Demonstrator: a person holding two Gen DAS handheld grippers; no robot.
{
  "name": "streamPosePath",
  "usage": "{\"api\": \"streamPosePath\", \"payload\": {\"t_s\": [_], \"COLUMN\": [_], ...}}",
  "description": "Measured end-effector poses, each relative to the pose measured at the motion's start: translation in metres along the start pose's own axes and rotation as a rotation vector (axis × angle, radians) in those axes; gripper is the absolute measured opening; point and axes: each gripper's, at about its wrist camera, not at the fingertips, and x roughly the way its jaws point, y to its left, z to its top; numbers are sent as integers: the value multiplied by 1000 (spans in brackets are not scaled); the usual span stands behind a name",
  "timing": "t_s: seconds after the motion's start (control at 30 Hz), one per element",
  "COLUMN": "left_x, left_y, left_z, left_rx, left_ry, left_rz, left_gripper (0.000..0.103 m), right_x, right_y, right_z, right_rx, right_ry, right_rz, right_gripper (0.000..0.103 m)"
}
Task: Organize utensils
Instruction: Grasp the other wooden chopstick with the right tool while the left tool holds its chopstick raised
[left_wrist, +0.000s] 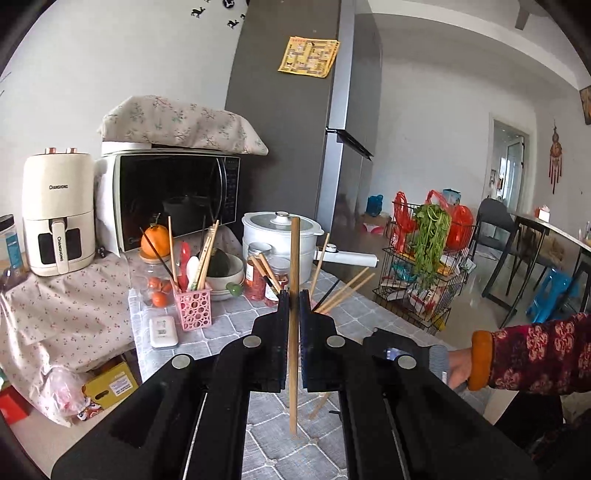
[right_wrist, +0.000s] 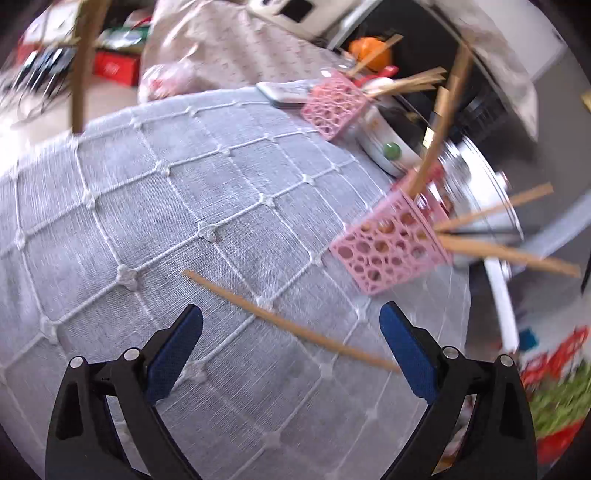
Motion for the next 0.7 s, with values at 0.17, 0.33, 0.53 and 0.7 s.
{"api": "streamPosePath", "payload": {"t_s": [0.17, 0.33, 0.53, 0.7], "left_x": [-3, -8, -11, -17], "left_y": [8, 12, 19, 20], "left_z": [4, 7, 8, 10], "left_rx": [-40, -48, -70, -79], "left_ry": [-28, -43, -47, -57], "left_rz": [-7, -4, 6, 15], "left_gripper": [4, 4, 4, 4], "right_x": [29, 43, 39, 32], "right_y": [2, -7, -10, -6], "right_z": [14, 27, 22, 15], "right_rx": [-106, -111, -17, 109], "right_ry": [64, 109, 174, 203], "right_rz": [147, 330, 486, 473], "right_gripper": [83, 51, 16, 5]}}
